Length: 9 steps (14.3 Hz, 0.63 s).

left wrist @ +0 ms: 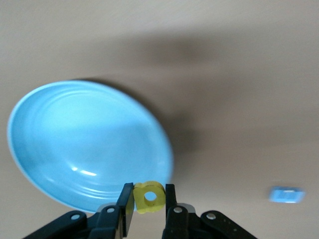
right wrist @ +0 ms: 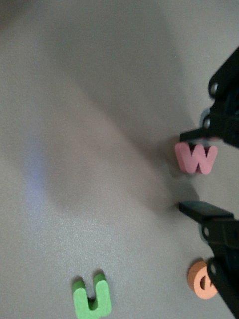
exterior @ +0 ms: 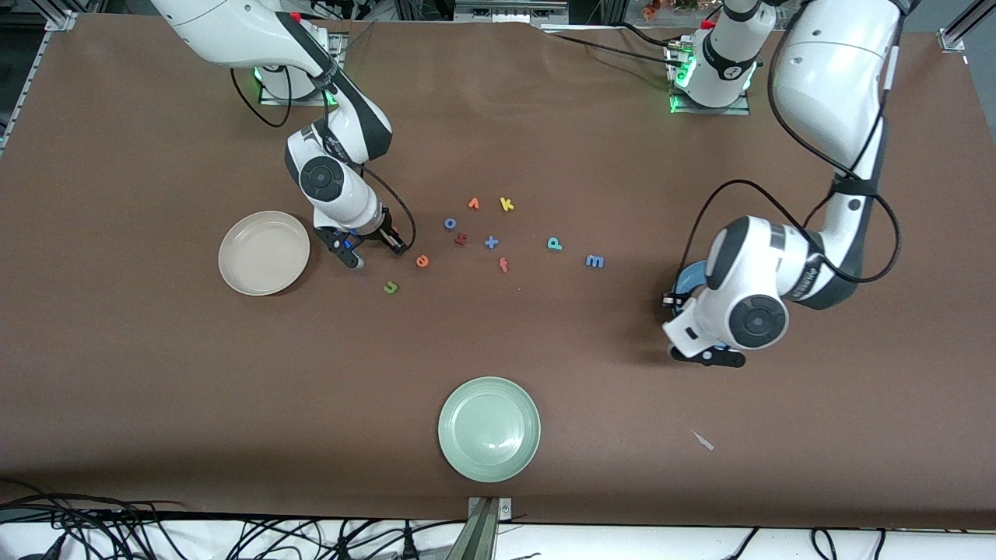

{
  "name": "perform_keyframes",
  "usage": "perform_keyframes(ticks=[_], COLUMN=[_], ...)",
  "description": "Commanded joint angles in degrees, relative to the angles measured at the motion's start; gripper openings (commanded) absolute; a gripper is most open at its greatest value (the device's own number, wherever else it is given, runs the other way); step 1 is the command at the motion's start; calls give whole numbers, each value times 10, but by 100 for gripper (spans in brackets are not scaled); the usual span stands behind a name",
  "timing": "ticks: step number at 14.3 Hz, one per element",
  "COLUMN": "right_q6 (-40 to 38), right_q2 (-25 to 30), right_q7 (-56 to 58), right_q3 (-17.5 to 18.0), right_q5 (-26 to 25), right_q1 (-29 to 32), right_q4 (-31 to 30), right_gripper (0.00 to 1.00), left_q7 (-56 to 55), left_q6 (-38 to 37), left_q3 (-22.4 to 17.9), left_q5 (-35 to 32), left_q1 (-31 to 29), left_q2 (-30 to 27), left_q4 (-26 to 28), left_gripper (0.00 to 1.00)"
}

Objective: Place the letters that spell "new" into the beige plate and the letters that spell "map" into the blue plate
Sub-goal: 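Carry the pink m to the white plate while the left gripper carries the d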

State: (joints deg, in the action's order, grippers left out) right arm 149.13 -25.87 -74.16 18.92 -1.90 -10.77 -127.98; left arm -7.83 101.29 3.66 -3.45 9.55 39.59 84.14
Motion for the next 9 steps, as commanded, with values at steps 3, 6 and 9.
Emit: perform_keyframes(ticks=[3, 6, 9], right_q6=[8, 8, -2], right_q2=[-1, -2, 4], right_q7=[-5, -5, 7], right_q3=[-1, -1, -1], right_q5=[-11, -11, -12], right_q1=[1, 1, 1], right_q4=[-2, -2, 11], right_gripper=[27, 10, 3], left_q7=[76, 78, 75], left_q6=[139, 149, 126], left_q3=[5, 4, 5], left_q5=[-20, -20, -19], left_q1=[-44, -44, -39], left_q2=[-53, -53, -78], left_q4=[154, 163, 156], left_gripper=[16, 100, 100])
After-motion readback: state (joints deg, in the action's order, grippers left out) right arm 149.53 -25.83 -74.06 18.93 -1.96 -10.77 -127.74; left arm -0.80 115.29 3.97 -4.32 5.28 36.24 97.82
